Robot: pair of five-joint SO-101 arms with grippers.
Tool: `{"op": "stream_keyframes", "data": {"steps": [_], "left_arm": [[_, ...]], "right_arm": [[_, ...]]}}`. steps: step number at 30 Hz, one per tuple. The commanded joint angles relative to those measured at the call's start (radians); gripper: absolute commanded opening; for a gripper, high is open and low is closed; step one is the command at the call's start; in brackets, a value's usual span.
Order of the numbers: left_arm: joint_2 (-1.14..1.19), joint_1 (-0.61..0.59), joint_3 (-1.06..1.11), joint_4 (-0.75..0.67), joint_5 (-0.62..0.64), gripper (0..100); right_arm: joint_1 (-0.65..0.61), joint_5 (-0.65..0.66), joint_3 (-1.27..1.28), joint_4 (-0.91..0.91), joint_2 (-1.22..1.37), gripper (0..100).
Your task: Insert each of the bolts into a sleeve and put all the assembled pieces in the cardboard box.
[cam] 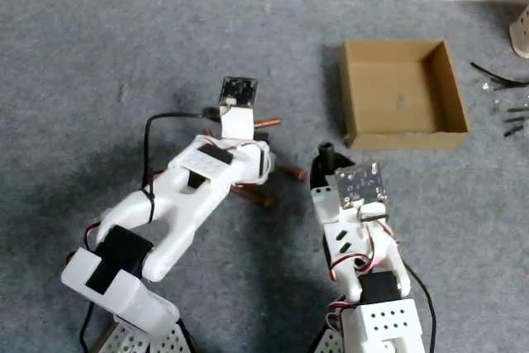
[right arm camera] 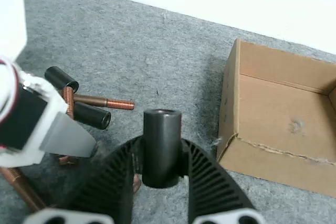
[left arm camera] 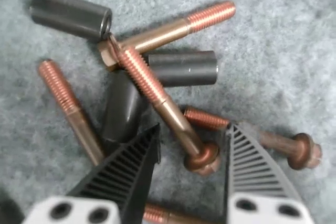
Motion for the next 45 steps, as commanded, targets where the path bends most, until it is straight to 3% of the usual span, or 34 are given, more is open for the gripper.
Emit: {"op": "stream_keyframes", "data": {"steps": [1, 19, 25, 45], "left_arm": [[-0.005, -0.025, -0.045, -0.023, 0.008, 19], [-0.004, -0.035, 0.005, -0.052, 0.009, 19], [-0.004, -0.036, 0.004, -0.052, 0.009, 4], [-0.039, -0.021, 0.007, -0.046, 0.002, 0]], "right_arm": [[0.008, -0.008, 0.084, -0.036, -0.022, 0.3], [0.008, -0.006, 0.085, -0.036, -0.024, 0.3], [0.008, -0.006, 0.085, -0.036, -0.024, 0.3], [0.008, -0.008, 0.087, -0.085, -0.019, 0.3]]}}
